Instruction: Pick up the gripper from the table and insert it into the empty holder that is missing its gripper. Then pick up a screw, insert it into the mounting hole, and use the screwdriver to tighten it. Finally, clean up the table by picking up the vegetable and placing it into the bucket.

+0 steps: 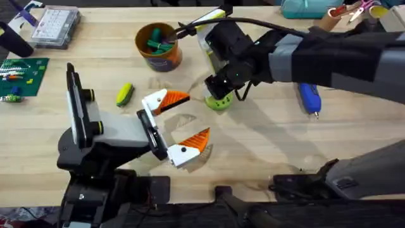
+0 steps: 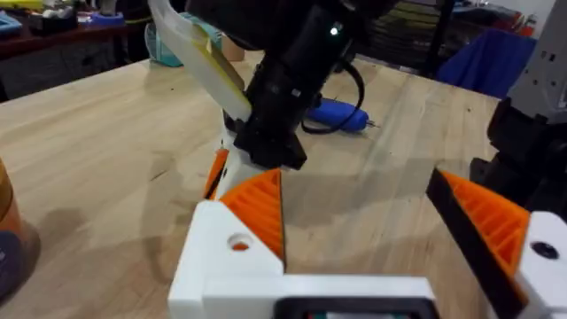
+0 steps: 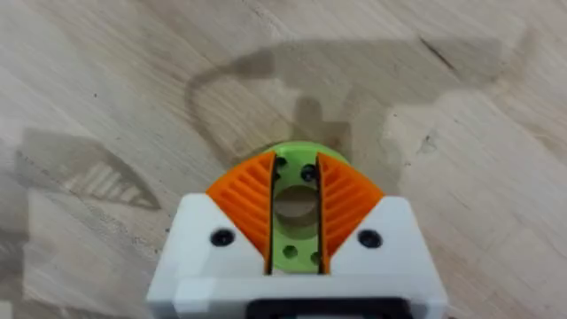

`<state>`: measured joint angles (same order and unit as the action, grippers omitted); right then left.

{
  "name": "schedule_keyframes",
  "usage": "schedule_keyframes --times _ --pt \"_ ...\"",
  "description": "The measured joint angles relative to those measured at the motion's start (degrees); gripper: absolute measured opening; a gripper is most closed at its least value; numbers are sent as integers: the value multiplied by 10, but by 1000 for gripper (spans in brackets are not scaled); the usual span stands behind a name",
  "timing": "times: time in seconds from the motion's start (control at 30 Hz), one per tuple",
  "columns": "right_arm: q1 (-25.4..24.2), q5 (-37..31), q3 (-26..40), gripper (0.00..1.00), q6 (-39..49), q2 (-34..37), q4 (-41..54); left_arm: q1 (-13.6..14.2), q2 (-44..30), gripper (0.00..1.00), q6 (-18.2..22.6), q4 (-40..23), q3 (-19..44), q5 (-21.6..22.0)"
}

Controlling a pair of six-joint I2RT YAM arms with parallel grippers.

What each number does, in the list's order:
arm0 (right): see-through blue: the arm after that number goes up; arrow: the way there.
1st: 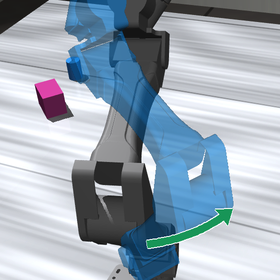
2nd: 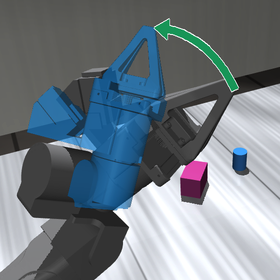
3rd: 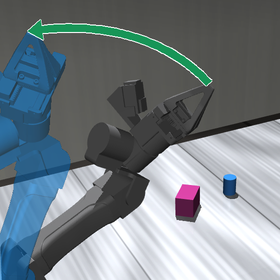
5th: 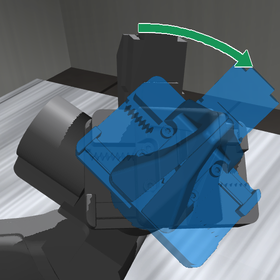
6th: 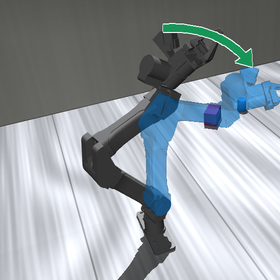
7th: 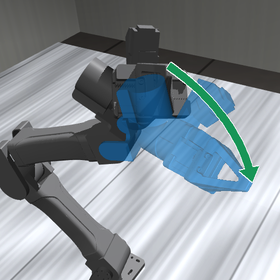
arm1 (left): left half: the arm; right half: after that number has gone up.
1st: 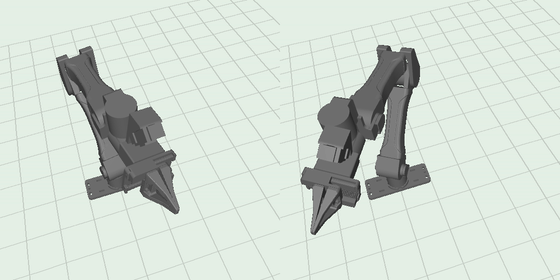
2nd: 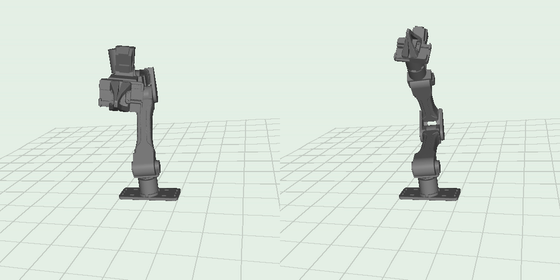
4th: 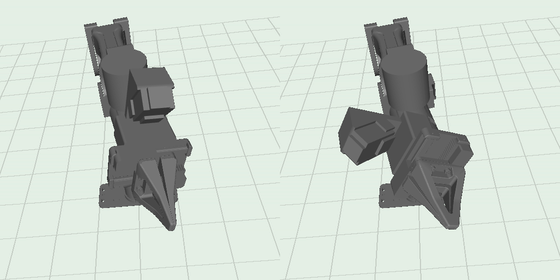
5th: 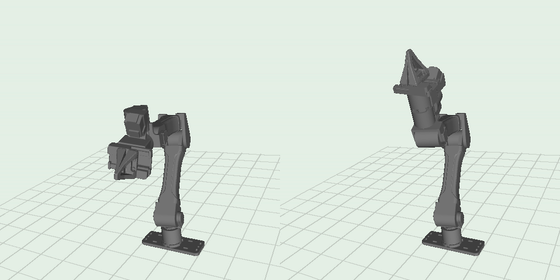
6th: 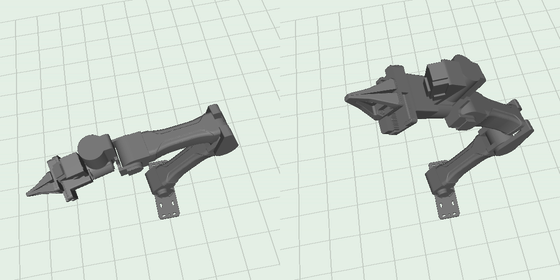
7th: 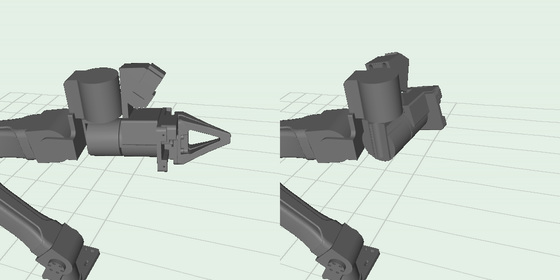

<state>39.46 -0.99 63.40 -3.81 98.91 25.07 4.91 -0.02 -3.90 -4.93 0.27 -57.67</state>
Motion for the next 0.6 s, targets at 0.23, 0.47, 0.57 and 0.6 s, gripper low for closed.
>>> schedule_keyframes --times 0.23,0.47,0.57,0.6 --pt "0 0 0 263 0 0 3 0 0 985 0 0 0 0" --pt "0 0 2 228 1 1 7 0 0 985 0 0 0 0" --pt "0 0 2 147 2 1 8 0 0 985 0 0 0 0" --pt "0 0 2 133 2 1 8 0 0 985 0 0 0 0"
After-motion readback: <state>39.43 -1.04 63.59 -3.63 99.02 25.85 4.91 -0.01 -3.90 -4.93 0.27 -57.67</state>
